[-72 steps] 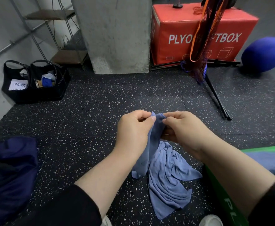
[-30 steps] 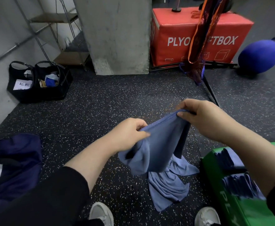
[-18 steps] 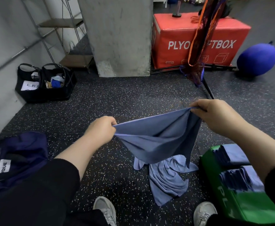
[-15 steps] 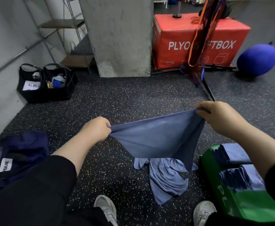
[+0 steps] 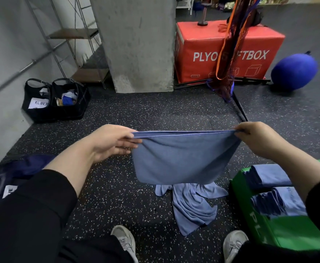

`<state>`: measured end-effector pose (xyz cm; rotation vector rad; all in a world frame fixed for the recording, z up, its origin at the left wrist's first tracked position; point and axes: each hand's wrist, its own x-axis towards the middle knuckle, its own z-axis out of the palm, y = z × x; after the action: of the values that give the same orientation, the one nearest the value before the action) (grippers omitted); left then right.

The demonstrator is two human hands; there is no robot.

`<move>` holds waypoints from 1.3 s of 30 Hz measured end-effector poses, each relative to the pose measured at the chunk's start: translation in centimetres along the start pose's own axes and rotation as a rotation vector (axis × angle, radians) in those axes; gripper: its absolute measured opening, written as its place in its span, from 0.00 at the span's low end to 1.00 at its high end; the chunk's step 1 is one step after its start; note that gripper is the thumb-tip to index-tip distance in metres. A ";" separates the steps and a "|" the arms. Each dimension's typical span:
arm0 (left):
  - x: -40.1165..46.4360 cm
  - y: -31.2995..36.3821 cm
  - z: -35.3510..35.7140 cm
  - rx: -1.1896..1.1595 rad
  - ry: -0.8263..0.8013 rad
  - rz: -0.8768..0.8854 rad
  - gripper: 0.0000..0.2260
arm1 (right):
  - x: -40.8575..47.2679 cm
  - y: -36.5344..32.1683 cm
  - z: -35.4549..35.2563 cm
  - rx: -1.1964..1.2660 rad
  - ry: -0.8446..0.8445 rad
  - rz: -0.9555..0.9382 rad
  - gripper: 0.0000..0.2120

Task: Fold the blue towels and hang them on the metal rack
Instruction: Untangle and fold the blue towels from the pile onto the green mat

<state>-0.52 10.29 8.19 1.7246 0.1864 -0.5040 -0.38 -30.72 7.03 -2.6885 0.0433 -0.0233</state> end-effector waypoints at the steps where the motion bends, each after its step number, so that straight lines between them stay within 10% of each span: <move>1: -0.1 -0.1 0.0 0.081 -0.015 0.033 0.14 | -0.1 0.1 -0.2 0.010 0.006 0.007 0.05; 6: 0.1 -0.7 1.1 0.646 0.225 0.253 0.04 | -0.6 0.0 -0.6 0.030 -0.010 0.009 0.03; 15: 0.2 -0.1 0.9 0.819 0.361 0.340 0.17 | -1.1 0.2 -1.3 0.129 0.067 -0.032 0.05; 32: 0.6 1.5 3.3 0.175 0.286 0.523 0.02 | 0.1 0.7 -1.0 -0.019 -0.047 0.106 0.06; 39: 0.1 3.9 7.9 0.654 0.160 0.637 0.07 | -0.7 -6.1 0.1 0.151 -0.134 -0.207 0.31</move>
<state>-0.70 1.77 10.54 2.3201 -0.4582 0.0684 -0.91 -25.13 9.62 -2.5262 -0.2671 0.0859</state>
